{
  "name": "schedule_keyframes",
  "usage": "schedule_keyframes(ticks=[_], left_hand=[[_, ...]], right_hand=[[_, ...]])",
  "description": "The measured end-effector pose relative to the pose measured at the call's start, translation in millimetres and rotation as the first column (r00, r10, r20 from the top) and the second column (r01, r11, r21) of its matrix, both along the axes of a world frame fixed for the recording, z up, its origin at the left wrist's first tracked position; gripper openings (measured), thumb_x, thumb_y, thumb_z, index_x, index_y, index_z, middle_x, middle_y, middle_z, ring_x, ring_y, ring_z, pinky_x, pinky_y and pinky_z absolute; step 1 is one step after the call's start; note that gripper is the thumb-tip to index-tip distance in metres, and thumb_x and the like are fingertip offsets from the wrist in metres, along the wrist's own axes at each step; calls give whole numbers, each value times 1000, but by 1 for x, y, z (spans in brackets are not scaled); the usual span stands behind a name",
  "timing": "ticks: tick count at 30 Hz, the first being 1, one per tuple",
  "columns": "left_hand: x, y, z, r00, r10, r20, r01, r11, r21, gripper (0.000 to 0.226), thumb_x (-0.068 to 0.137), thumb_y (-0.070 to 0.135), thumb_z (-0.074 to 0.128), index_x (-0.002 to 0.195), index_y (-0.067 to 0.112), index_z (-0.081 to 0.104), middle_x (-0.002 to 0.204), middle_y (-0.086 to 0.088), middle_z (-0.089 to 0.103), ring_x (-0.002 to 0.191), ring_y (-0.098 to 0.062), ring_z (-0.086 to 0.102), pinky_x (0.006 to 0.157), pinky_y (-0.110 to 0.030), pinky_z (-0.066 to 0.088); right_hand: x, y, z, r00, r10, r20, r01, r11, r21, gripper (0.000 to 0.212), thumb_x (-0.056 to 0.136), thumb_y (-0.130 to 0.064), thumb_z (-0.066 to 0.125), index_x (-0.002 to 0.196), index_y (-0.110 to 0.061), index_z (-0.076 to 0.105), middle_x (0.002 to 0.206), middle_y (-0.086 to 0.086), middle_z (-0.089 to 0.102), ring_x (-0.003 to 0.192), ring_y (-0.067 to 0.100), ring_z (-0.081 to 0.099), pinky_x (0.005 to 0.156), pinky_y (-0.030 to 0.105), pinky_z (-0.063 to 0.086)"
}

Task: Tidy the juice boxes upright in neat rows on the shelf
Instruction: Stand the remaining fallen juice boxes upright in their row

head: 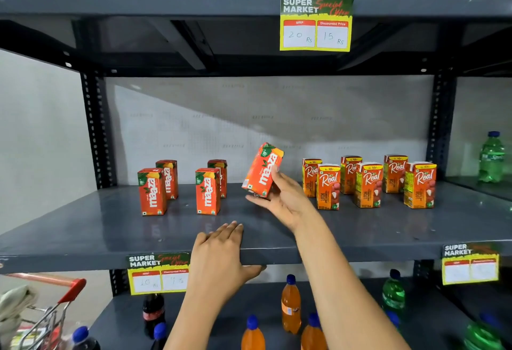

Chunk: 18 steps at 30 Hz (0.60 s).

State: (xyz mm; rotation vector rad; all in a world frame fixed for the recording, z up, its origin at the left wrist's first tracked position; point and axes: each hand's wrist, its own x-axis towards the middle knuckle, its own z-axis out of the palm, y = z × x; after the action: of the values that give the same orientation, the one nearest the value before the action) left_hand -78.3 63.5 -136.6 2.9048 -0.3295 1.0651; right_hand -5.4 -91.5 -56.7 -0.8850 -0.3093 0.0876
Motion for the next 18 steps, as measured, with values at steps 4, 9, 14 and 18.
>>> schedule_keyframes(ticks=[4,9,14,18], left_hand=[[1,0,0,1000,10,-10,-10,1000,11,91,66,79,44,140,26,39,148,9,40,135,-8,36,104,-31,29],[-2,-2,3,1000,8,-18,-8,1000,-13,91,65,79,47,139,26,41,147,8,42,134,-9,38,104,-33,31],[-2,-1,4,997,19,-72,-17,1000,20,95,67,83,42,141,25,35,150,7,37,136,-10,34,107,-35,28],[-10,3,20,972,-79,-222,71,997,-42,107,60,94,11,132,24,47,143,2,47,130,-16,42,99,-38,33]], right_hand=[[21,-10,5,973,-232,6,211,875,-435,40,96,-22,51,135,-12,45,132,12,57,113,24,56,93,44,47],[33,-16,-5,984,-177,-5,137,776,-615,42,96,-13,52,136,-12,42,138,12,52,128,28,48,111,51,33],[25,-16,-10,978,-199,61,187,718,-670,49,93,-17,58,138,-9,41,138,11,52,125,25,51,97,34,42],[15,-11,-21,879,-310,363,414,118,-902,69,73,-42,77,127,-9,48,129,9,56,119,26,53,94,35,42]])
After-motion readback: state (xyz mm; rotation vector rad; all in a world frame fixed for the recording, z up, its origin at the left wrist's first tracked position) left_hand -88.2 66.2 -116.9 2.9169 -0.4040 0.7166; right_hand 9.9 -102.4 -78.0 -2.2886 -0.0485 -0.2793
